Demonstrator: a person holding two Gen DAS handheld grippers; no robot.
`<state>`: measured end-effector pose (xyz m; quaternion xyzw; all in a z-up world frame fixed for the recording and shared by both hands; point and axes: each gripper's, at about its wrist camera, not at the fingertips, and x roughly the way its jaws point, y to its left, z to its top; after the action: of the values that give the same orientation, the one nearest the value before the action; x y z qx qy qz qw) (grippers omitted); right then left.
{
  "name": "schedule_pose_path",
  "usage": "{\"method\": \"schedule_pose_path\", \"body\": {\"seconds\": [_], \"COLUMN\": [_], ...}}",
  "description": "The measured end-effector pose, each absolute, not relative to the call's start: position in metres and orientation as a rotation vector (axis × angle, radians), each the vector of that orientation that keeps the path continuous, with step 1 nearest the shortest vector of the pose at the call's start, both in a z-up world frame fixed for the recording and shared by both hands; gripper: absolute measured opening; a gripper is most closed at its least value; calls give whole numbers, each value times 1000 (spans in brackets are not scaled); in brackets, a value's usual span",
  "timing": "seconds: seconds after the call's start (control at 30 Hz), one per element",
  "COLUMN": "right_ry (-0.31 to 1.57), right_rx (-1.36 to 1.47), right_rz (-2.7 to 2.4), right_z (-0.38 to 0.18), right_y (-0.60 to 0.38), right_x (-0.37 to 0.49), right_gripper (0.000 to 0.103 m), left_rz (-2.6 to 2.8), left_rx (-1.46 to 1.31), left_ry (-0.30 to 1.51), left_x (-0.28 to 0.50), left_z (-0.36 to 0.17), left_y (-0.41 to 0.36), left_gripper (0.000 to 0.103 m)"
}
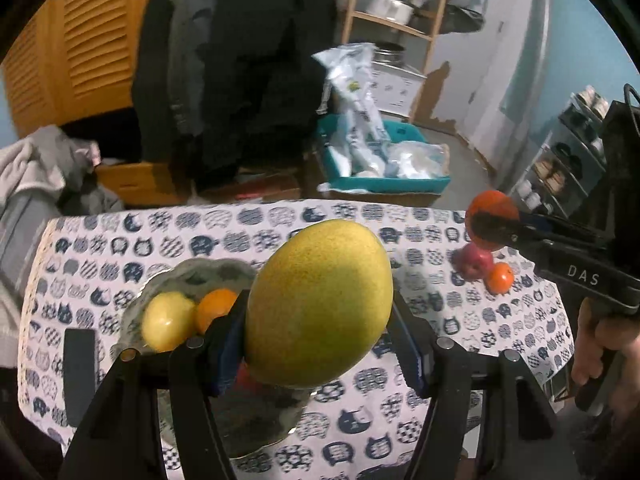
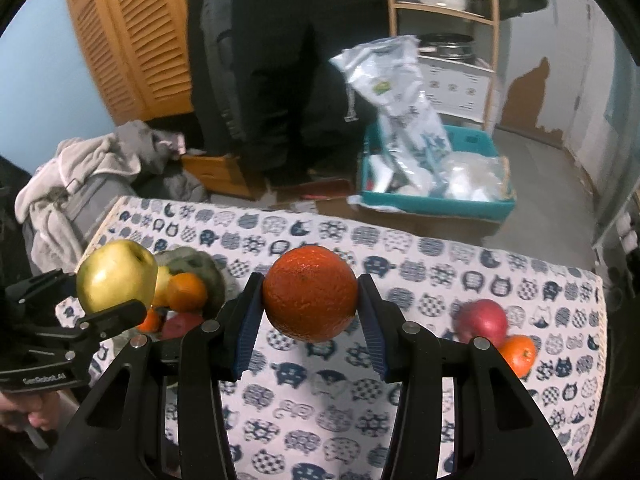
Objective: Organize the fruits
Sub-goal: 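Lift and carry the mango with the left tool while the right tool carries the mandarin to the plate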
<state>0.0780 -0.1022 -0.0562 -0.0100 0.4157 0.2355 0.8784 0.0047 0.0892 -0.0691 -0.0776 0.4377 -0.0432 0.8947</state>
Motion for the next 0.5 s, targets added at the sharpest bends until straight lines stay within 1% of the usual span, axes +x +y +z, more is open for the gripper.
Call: {"method": "schedule_pose_path", "body": {"seconds": [0.5], "right_ry": [907], "right_rx": [-73], "right_rz": [613], "right_z": [-73], "right_y": [-19], "right_x": [82], "right_gripper": [46], "left_rz": [21], "left_rx": [-230], "left_ry": [942], "left_x": [-18], "left_z": [-95], "left_y": [148], "left_gripper": [66]}}
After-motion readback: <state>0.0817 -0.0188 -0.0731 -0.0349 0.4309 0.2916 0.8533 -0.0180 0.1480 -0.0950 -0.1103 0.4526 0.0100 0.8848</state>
